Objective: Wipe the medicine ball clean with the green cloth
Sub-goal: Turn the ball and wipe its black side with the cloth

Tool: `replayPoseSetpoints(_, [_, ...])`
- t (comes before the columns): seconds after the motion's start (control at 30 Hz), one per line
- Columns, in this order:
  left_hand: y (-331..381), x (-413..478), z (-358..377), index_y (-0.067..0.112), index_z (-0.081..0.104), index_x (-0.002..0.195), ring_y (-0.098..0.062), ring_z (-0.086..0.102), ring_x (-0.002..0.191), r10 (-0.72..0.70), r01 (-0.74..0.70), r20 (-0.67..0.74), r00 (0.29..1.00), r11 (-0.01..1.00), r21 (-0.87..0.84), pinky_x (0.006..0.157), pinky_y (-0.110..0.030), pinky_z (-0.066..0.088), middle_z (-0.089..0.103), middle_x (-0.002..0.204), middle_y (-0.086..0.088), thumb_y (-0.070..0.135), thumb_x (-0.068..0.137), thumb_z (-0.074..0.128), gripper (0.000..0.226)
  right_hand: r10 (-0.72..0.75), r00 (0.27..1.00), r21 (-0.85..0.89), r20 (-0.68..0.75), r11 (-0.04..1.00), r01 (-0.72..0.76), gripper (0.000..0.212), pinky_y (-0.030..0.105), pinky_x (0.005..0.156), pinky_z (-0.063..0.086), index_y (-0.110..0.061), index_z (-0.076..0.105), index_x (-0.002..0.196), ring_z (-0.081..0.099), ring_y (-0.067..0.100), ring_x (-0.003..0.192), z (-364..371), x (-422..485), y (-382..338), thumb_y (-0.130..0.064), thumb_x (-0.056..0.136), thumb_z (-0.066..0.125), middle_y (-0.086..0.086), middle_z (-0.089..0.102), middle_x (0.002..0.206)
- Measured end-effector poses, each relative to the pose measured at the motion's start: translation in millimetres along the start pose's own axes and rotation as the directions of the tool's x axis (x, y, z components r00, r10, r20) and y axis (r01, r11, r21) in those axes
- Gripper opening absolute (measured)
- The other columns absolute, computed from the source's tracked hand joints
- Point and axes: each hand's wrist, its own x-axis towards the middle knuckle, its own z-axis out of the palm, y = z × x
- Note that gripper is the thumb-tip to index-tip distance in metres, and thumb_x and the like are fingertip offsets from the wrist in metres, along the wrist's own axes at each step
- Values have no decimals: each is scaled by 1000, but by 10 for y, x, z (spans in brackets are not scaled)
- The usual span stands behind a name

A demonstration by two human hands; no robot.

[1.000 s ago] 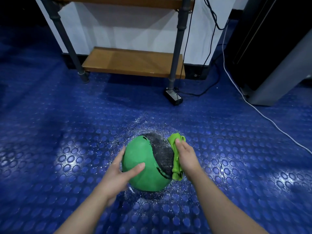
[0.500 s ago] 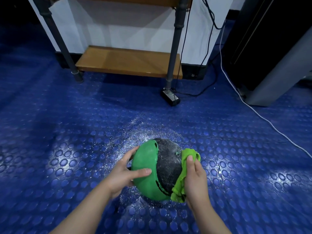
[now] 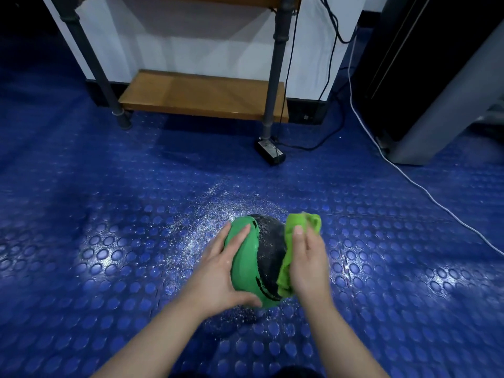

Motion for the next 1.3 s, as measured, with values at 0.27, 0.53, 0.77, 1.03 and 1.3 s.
replayPoseSetpoints(0.27, [-64, 180, -157, 70, 4, 133, -13, 25, 139, -24, 23, -1, 1000, 982, -189, 117, -30, 21, 8, 150, 20, 64, 32, 87, 131, -76, 986, -366, 149, 922, 127, 44, 41, 106, 34, -30, 42, 139, 35, 29, 130, 254, 206, -183, -44, 99, 33, 8, 43, 142])
replayPoseSetpoints(0.53, [-98, 159, -248, 56, 9, 145, -16, 22, 142, -81, 85, 26, 996, 963, -257, 119, -41, 22, 9, 154, 15, 57, 40, 92, 134, 36, 985, -325, 171, 945, 22, 36, 29, 75, 36, -13, 59, 121, 54, 32, 108, 73, 557, -277, -35, 100, 40, 11, 61, 114])
replayPoseSetpoints(0.77, [-130, 204, -269, 44, 8, 151, -13, 26, 138, -115, 114, 12, 993, 952, -284, 118, -37, 25, 17, 151, 13, 61, 38, 90, 140, -138, 975, -323, 174, 928, 189, 51, 41, 103, 37, -23, 48, 135, 43, 26, 125, 241, 87, -320, -50, 97, 27, 7, 51, 133])
replayPoseSetpoints(1.03, [-181, 246, -249, 43, 13, 150, -12, 28, 135, -154, 135, -33, 987, 935, -327, 115, -34, 27, 21, 150, 7, 57, 38, 91, 137, -275, 961, -335, 26, 903, 268, 53, 43, 103, 41, -24, 56, 130, 47, 28, 123, 502, 94, -173, -49, 91, 30, 3, 57, 132])
replayPoseSetpoints(1.3, [-160, 227, -267, 42, 17, 149, -14, 31, 136, -187, 162, -39, 981, 922, -353, 114, -31, 27, 22, 151, 4, 61, 33, 90, 138, -372, 927, -285, 50, 884, 370, 28, 34, 75, 40, -15, 66, 108, 50, 26, 88, 411, 350, -226, -29, 95, 45, 3, 65, 99])
